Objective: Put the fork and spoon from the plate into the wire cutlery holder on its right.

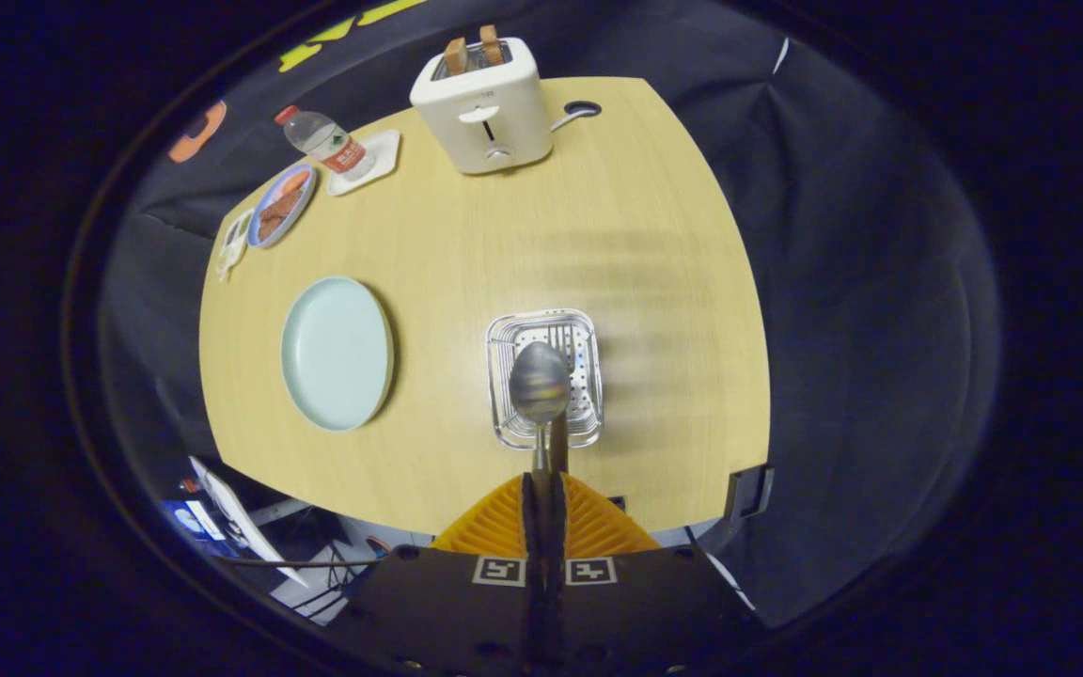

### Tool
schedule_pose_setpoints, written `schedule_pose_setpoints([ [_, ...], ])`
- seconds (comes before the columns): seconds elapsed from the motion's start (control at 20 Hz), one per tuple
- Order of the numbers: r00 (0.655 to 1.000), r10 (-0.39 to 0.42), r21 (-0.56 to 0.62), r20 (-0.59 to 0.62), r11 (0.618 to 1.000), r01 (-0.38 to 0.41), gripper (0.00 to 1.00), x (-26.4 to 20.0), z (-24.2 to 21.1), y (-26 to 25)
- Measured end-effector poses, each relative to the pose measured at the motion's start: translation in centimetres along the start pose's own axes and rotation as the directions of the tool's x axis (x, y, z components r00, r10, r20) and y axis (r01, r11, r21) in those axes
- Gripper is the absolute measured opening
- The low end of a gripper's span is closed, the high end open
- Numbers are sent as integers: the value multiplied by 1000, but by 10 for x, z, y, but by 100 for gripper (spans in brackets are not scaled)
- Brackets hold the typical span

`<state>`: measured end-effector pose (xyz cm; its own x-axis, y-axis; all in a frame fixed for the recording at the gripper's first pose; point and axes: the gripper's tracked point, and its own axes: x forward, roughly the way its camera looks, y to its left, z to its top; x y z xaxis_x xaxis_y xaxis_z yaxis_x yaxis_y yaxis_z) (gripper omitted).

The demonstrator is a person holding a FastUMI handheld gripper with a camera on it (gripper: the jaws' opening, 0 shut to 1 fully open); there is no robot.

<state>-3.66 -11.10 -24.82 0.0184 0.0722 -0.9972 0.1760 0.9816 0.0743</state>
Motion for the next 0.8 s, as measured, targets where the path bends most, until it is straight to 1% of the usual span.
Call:
schedule_pose_setpoints([
  [0.15,1000,-3,9,-13,1000,3,3,9,6,0],
  [0.2,1000,3,9,-13,1000,-3,6,11,5,0],
  [0.35,1000,10,23,-2,1000,-10,6,14,11,4],
  [0.4,1000,14,20,5,1000,-14,9,14,11,5],
  [0.5,999,25,16,26,1000,-26,11,12,16,9],
  [0.6,997,31,10,65,999,-32,10,7,23,13],
  [0.65,995,29,1,93,1000,-29,14,5,27,15],
  [0.7,991,40,-9,128,999,-39,25,1,33,19],
  [0.75,985,56,-22,166,998,-53,34,-4,39,25],
  [0.8,973,87,-47,212,996,-79,53,-9,45,34],
])
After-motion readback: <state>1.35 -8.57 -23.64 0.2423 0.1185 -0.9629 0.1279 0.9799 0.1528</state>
